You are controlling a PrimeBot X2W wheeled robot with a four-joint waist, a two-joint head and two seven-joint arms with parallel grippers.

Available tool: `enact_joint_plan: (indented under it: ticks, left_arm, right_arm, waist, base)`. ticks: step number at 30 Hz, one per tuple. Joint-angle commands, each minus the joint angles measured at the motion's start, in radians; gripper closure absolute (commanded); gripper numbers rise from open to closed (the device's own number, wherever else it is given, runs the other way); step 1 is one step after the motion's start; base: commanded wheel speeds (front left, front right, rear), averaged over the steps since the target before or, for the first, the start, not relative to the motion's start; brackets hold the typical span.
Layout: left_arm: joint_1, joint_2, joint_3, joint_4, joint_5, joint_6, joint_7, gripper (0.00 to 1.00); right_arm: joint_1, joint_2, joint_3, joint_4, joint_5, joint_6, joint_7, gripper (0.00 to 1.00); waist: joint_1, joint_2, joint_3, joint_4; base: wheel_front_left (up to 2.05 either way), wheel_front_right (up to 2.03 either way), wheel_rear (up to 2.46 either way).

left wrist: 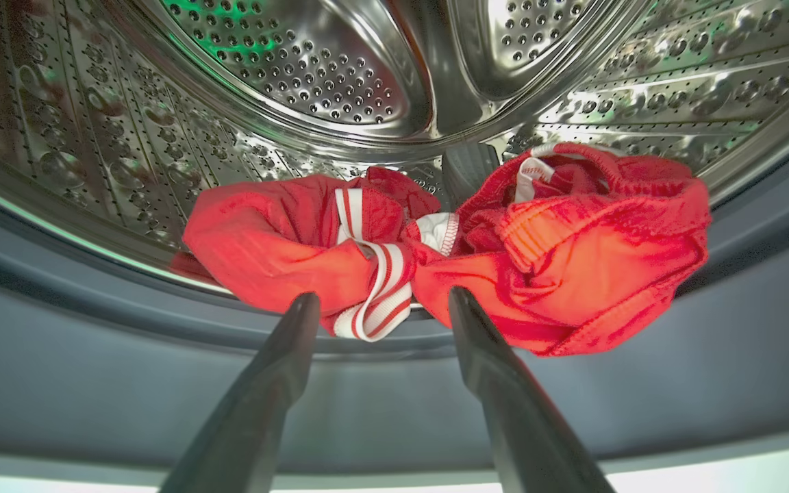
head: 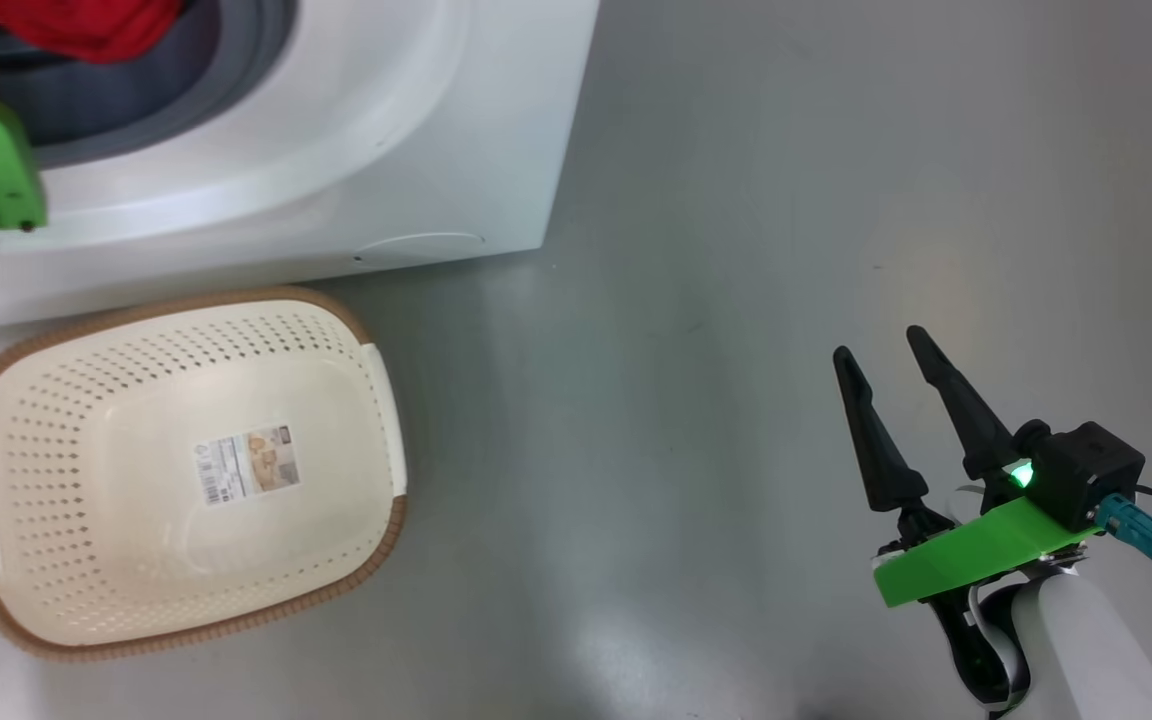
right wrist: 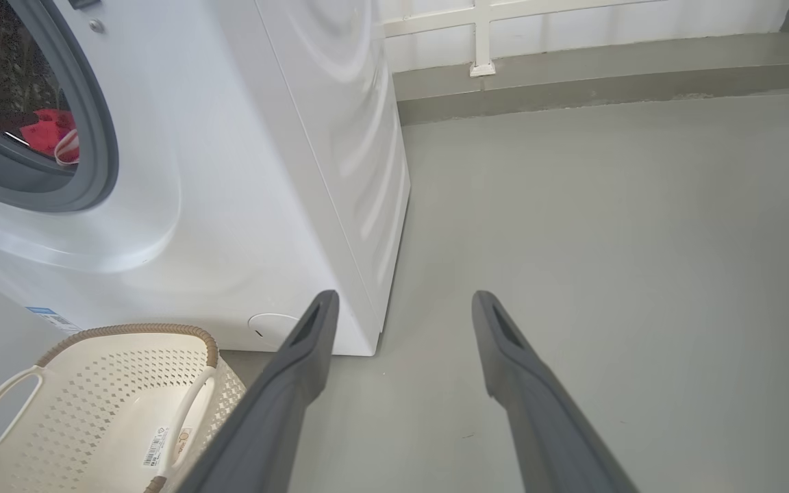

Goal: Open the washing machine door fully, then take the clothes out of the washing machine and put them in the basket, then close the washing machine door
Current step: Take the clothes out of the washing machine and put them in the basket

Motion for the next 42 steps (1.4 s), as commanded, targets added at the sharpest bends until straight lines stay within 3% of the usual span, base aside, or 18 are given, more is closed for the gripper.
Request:
enact_joint_plan:
  ticks: [1, 27, 28, 29, 30, 32, 33, 42]
  left_arm:
    - [-0.032, 0.061, 0.003, -0.011, 0.008, 0.016, 0.003, 0.0]
    - [-0.1, 0.133, -0.054, 0.008, 0.017, 0.047, -0.007, 0.0]
    - [-0.1, 0.135, -0.056, 0.009, 0.017, 0.046, -0.006, 0.16]
    - [-0.1, 0.135, -0.056, 0.009, 0.017, 0.046, -0.006, 0.16]
    - [-0.1, 0.137, -0.058, 0.009, 0.016, 0.044, -0.004, 0.46]
    - [-0.1, 0.14, -0.061, 0.009, 0.015, 0.045, -0.003, 0.87]
    - [-0.099, 0.141, -0.062, 0.009, 0.013, 0.046, -0.001, 1.0]
    - [-0.093, 0.138, -0.07, 0.01, -0.002, 0.044, -0.019, 1.0]
  right_arm:
    - [0.001, 0.005, 0.026, -0.026, 0.009, 0.002, -0.012, 0.0]
    - [-0.028, 0.018, 0.049, -0.062, 0.011, 0.002, -0.012, 0.0]
    - [-0.029, 0.019, 0.05, -0.063, 0.011, 0.002, -0.012, 0.0]
    - [-0.029, 0.019, 0.05, -0.063, 0.011, 0.002, -0.012, 0.0]
    - [-0.029, 0.019, 0.05, -0.063, 0.011, 0.002, -0.012, 0.0]
    - [-0.03, 0.02, 0.051, -0.065, 0.011, 0.002, -0.012, 0.0]
    - [-0.03, 0.02, 0.051, -0.065, 0.011, 0.002, -0.012, 0.0]
    - [-0.03, 0.019, 0.043, -0.068, 0.008, 0.002, -0.012, 0.0]
  waist:
    - [0.0, 0.0, 0.017, -0.016]
    - [0.0, 0.0, 0.109, -0.047]
    - [0.0, 0.0, 0.109, -0.048]
    - [0.0, 0.0, 0.109, -0.048]
    - [0.0, 0.0, 0.11, -0.05]
    - [0.0, 0.0, 0.11, -0.052]
    - [0.0, 0.0, 0.11, -0.052]
    - [0.0, 0.0, 0.101, -0.045]
  base:
    - [0.0, 0.0, 0.0]
    - [0.0, 0.0, 0.0]
    - [0.0, 0.0, 0.0]
    - [0.0, 0.0, 0.0]
    - [0.0, 0.0, 0.0]
    - [0.0, 0.0, 0.0]
    - [0.0, 0.0, 0.0]
    - [0.0, 0.0, 0.0]
